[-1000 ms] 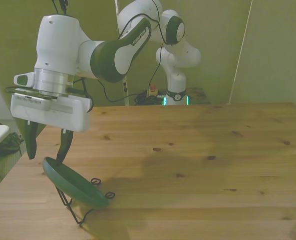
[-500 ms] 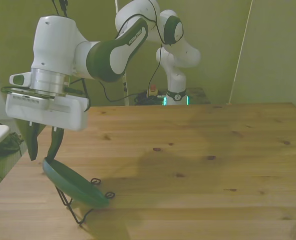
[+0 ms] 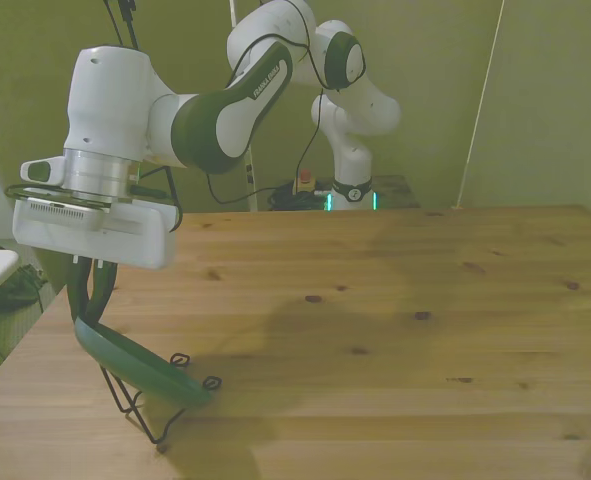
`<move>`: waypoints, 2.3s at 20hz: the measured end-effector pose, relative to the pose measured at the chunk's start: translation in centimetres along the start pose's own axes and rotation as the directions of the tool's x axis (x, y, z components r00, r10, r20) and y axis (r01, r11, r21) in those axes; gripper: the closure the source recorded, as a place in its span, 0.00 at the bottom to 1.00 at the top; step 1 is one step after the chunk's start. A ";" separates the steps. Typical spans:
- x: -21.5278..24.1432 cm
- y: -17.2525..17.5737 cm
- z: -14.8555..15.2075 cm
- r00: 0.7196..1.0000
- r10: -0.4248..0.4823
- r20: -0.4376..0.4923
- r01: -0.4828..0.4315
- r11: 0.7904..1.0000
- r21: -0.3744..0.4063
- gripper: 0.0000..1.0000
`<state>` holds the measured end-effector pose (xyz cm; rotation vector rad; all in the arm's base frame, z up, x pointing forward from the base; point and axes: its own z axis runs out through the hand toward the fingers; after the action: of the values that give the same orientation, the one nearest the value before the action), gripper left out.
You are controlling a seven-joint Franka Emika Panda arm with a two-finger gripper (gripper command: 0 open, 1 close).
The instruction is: Unload the plate
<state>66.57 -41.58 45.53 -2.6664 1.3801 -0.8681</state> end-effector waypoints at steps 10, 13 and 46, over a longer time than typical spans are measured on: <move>0.3 -1.5 -1.9 0.999 -0.021 -0.024 0.021 0.999 0.033 1.00; 0.4 -3.1 -3.9 0.999 -0.031 -0.041 0.034 0.998 0.059 1.00; -18.4 -2.9 1.4 0.855 0.297 0.425 -0.303 0.951 -0.054 0.00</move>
<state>61.06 -26.16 36.50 -2.3327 1.5892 -0.2361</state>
